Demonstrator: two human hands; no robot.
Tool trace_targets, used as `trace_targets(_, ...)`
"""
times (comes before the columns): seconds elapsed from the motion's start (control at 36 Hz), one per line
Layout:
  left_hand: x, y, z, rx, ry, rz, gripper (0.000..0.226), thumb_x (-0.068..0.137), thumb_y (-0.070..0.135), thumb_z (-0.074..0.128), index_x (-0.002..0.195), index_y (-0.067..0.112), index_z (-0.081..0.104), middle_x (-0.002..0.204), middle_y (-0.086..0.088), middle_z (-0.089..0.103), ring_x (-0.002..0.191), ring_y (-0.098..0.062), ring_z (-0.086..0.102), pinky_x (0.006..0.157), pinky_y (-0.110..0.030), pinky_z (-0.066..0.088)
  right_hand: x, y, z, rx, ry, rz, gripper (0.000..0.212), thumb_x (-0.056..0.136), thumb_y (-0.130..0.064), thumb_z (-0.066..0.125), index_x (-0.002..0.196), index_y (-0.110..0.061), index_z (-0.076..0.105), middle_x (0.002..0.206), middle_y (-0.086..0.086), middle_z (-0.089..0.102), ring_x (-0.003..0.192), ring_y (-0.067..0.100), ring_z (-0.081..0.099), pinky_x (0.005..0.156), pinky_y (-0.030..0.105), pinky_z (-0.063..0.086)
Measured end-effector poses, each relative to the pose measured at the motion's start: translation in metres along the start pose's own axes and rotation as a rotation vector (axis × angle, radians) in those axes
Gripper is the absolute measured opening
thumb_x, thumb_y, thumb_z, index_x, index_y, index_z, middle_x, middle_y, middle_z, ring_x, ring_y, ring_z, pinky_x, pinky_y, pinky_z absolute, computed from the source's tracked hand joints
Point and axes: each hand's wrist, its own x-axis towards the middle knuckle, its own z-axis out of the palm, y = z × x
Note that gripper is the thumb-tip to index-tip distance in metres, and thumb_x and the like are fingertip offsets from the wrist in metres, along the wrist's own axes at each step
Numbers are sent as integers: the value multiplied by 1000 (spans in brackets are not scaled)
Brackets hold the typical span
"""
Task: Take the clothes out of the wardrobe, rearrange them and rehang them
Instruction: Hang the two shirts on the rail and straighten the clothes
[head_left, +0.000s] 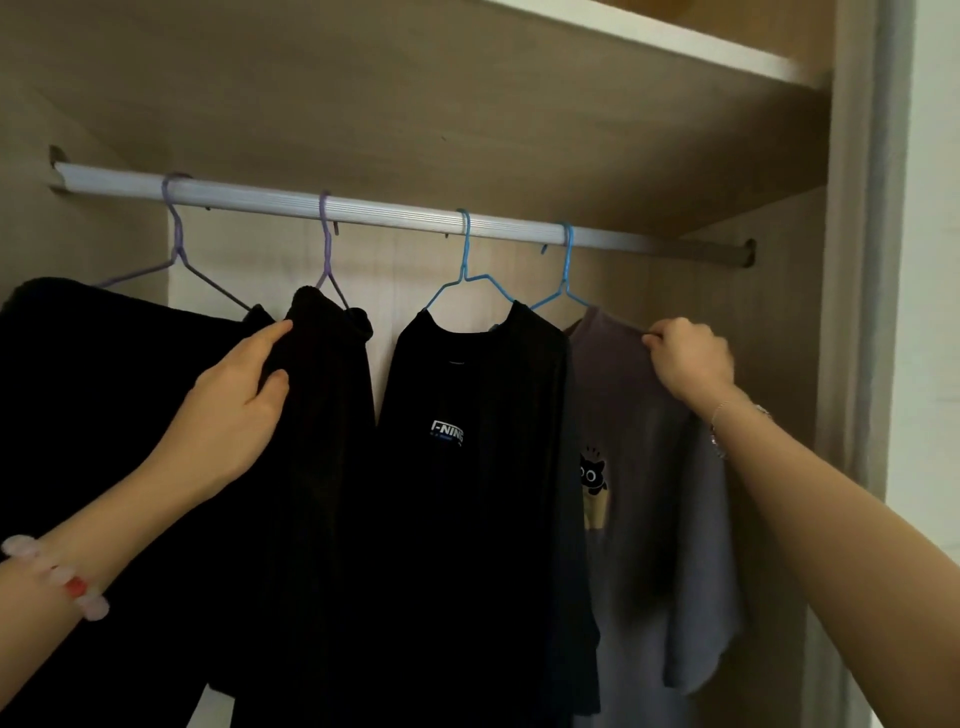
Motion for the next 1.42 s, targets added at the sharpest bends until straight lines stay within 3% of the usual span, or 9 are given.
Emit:
trace_targets(0.53, 2, -12, 10, 20, 34, 14, 51, 97, 10, 39, 146, 22, 32, 149, -8, 38, 136, -26, 34, 104, -25, 22, -22, 23, 10, 125, 95, 30, 31, 98, -24, 41, 110, -11, 67, 106, 23, 67, 100, 44, 59, 79, 39, 46)
trace_targets(0.86, 1, -15, 12, -25, 51, 16, 50, 97, 10, 38, 146, 22, 32, 149, -8, 38, 137, -26, 34, 105, -26, 22, -58, 35, 10, 183, 124, 23, 34, 99, -22, 39, 113, -5, 64, 108, 25, 66, 103, 45, 57, 87, 43, 42)
trace_targets(1.03, -1, -14, 9, -21, 37, 22, 50, 98, 11, 38, 146, 20, 31, 148, -10, 38, 136, -28, 34, 112, -36, 25, -63, 31, 10, 224, 99, 57, 34, 99, -23, 39, 119, -7, 62, 111, 22, 66, 107, 43, 57, 89, 41, 42)
trace_targets(1.22, -2, -12, 11, 40, 49, 52, 51, 97, 15, 42, 146, 18, 29, 147, -13, 40, 133, -32, 39, 110, -37, 30, -71, 29, -1, 264, 71, 64, 35, 99, -29, 41, 123, -12, 59, 116, 17, 65, 112, 40, 55, 89, 40, 43)
trace_targets(1.42, -14, -10, 22, -22, 88, 92, 62, 94, 14, 49, 149, 20, 21, 151, -8, 33, 136, -25, 33, 103, -24, 23, -83, 28, -17, 307, -16, 37, 31, 94, -25, 49, 121, -12, 56, 115, 14, 65, 110, 37, 57, 86, 38, 44)
